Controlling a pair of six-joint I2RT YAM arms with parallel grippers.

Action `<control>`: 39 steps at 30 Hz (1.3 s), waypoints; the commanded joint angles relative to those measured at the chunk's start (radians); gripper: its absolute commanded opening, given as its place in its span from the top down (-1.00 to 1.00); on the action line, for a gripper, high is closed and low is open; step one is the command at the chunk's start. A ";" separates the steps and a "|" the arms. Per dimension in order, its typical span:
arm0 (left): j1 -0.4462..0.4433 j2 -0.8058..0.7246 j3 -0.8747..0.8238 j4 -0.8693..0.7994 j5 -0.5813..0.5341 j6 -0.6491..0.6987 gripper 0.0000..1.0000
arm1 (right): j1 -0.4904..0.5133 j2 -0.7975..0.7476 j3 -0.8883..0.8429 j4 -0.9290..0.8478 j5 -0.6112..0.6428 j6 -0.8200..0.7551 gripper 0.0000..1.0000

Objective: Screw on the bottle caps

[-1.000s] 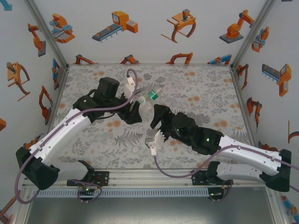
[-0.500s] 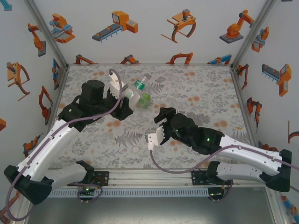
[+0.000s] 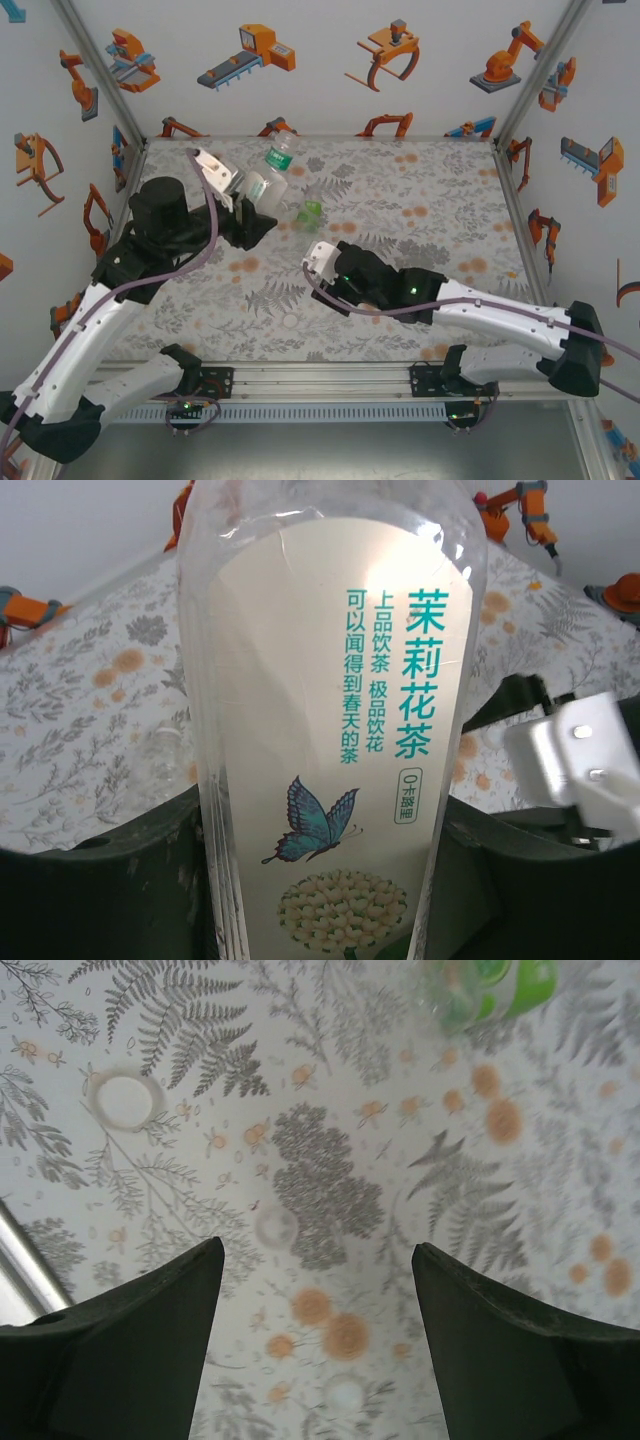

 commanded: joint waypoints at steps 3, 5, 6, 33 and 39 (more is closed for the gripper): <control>0.008 -0.058 0.057 0.109 -0.014 -0.043 0.96 | -0.001 0.149 0.147 -0.167 -0.016 0.327 -0.39; 0.008 -0.072 0.065 0.127 -0.021 -0.050 0.96 | 0.000 0.231 0.213 -0.234 -0.023 0.368 -0.37; 0.008 -0.079 0.069 0.133 -0.025 -0.050 0.96 | 0.002 0.276 0.246 -0.269 -0.025 0.390 -0.36; 0.007 -0.125 0.100 0.146 -0.052 -0.056 0.96 | 0.075 0.840 0.657 -0.375 -0.224 0.439 -0.22; 0.007 -0.125 0.096 0.156 -0.051 -0.067 0.96 | 0.075 0.860 0.655 -0.347 -0.216 0.429 -0.21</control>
